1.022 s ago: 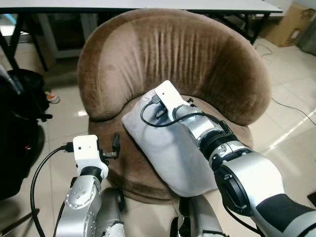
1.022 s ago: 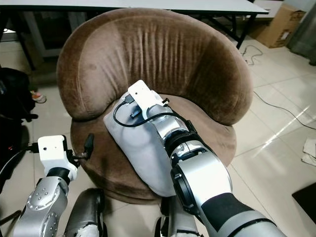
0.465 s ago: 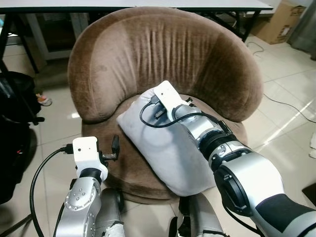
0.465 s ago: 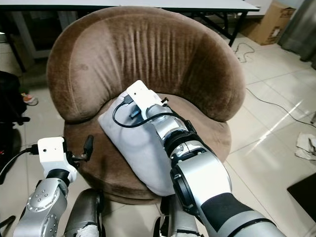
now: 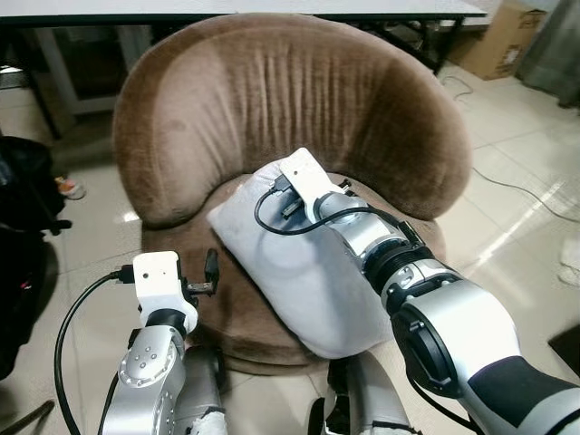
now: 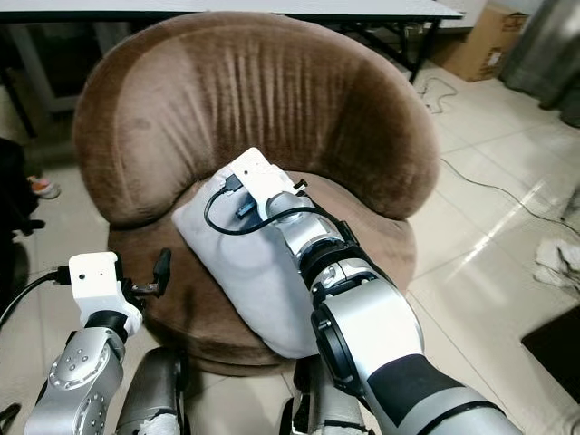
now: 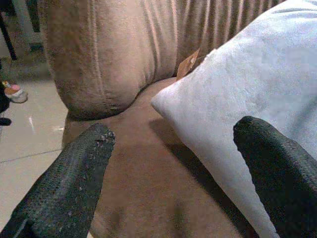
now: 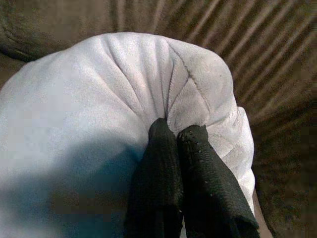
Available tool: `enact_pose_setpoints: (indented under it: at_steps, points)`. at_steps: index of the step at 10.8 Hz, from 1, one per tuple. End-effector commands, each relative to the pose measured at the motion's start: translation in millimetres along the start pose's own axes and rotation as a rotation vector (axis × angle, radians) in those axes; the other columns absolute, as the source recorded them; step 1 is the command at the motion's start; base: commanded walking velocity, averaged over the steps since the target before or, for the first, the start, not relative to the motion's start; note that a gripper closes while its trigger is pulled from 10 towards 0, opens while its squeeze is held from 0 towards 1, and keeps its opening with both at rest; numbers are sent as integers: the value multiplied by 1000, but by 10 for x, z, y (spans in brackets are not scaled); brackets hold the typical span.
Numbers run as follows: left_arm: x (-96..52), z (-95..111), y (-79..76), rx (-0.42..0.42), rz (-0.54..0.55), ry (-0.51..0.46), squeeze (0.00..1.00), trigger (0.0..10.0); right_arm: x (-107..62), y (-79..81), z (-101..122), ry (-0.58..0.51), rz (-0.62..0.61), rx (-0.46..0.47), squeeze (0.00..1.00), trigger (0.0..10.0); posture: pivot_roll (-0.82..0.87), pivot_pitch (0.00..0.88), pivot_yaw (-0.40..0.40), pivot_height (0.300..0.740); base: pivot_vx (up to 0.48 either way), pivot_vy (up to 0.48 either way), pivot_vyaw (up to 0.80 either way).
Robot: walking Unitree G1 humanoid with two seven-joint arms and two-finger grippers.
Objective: Move the pillow to the sofa from floor
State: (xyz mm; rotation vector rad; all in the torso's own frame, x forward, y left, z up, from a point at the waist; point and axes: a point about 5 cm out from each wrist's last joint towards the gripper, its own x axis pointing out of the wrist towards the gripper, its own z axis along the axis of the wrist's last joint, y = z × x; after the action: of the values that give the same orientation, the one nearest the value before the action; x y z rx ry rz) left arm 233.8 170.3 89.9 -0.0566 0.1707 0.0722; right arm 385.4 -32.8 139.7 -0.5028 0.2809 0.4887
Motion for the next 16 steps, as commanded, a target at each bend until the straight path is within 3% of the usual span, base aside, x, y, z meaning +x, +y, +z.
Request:
enact_pose_setpoints:
  at_steps: [1, 9, 10, 11, 12, 13, 16]
  points:
    - [0, 31, -43, 1, -9, -9, 0, 10000, -13, 27, -205, 77, 17, 19, 0, 0, 90, 0, -144, 563, 0, 0, 0]
    - [23, 29, -70, -1, -13, -10, 0, 10000, -14, 18, -205, 84, 18, -15, 0, 0, 91, 0, -147, 563, 0, 0, 0]
    - [25, 33, -67, -1, -12, -12, 0, 10000, -15, 26, -226, 102, 18, -30, 0, 3451, 91, 0, -148, 563, 0, 0, 0]
    - [27, 31, -72, -2, -12, -13, 0, 10000, -16, 29, -231, 104, 22, -36, 0, 10000, 91, 0, -150, 563, 0, 0, 0]
    - [28, 31, -71, -3, -12, -14, 0, 10000, -14, 29, -220, 96, 22, -37, 0, 10000, 91, 0, -150, 563, 0, 0, 0]
    - [28, 28, -78, -4, -12, -14, 0, 10000, -15, 25, -218, 93, 23, -30, 0, 0, 92, 0, -153, 563, 0, 0, 0]
    - [25, 24, -90, -6, -11, -14, 0, 10000, -16, 14, -220, 93, 23, -19, 0, 0, 91, 0, -160, 563, 0, 0, 0]
